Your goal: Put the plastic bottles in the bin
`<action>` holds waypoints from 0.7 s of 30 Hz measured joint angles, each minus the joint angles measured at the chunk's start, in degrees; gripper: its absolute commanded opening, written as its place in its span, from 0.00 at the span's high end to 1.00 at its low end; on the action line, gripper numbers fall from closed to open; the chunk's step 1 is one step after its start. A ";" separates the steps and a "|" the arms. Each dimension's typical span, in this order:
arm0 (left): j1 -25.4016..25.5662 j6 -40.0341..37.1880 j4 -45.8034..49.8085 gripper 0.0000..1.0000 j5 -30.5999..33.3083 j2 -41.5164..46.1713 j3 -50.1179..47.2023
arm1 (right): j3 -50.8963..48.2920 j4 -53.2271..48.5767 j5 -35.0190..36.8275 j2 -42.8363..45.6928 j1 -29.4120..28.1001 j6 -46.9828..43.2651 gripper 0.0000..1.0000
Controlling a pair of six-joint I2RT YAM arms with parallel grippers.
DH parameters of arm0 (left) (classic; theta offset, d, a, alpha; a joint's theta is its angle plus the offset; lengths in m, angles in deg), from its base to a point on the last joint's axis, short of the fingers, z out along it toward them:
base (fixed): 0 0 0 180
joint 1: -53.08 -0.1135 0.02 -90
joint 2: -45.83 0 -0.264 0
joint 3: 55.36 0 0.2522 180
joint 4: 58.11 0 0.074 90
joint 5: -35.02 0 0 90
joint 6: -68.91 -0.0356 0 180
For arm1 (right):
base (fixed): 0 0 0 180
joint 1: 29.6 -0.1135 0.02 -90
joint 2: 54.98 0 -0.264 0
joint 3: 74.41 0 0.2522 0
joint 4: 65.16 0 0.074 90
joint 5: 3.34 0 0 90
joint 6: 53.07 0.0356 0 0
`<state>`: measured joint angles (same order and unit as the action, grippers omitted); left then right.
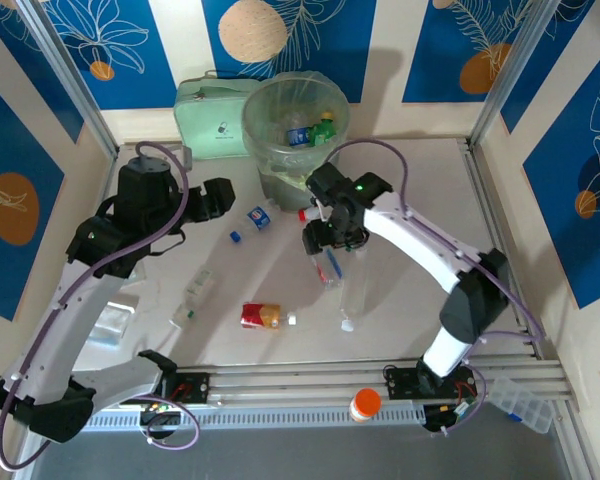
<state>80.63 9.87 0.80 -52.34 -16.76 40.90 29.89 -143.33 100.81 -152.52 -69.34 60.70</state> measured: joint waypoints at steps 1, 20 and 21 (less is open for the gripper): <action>0.00 0.00 0.35 0.18 0.04 0.00 -0.26 | -0.09 0.31 0.48 -1.62 -0.02 -0.02 0.27; -0.04 -0.52 3.06 0.17 0.66 3.34 -2.49 | -0.42 3.08 3.87 -16.50 -0.63 -0.94 0.29; -0.04 -0.72 3.23 0.17 0.72 3.52 -2.54 | -0.44 3.32 3.87 -16.74 -0.76 -1.05 0.30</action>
<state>80.59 9.15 4.04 -51.62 -13.24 38.36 29.45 -140.00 104.68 -169.26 -70.11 59.65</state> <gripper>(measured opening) 0.832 0.715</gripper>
